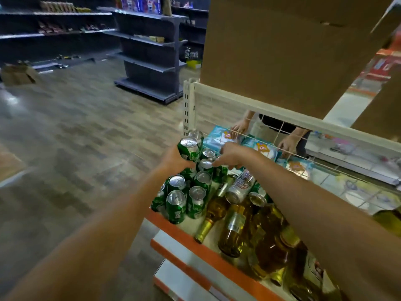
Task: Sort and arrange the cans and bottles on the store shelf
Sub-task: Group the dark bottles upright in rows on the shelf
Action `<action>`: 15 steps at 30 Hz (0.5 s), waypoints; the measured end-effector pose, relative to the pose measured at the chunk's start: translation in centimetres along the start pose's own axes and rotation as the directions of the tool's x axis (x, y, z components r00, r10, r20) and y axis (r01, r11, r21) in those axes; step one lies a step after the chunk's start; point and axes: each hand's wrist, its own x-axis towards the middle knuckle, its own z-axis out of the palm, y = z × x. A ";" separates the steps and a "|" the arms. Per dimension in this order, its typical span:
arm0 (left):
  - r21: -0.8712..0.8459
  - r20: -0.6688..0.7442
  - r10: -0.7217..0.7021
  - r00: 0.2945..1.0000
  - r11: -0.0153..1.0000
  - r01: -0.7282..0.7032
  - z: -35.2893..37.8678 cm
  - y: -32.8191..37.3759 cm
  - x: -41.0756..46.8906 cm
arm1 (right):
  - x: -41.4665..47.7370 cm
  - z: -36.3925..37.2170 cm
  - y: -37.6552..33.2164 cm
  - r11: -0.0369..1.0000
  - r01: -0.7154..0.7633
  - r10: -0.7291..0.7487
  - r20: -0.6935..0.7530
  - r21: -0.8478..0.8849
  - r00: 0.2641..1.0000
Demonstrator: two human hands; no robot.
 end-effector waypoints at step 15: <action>0.023 0.021 0.063 0.998 0.998 -0.064 1.9 -3.0 3.5 | 2.1 4.6 -1.4 0.996 -0.089 0.089 0.009 -0.008 0.996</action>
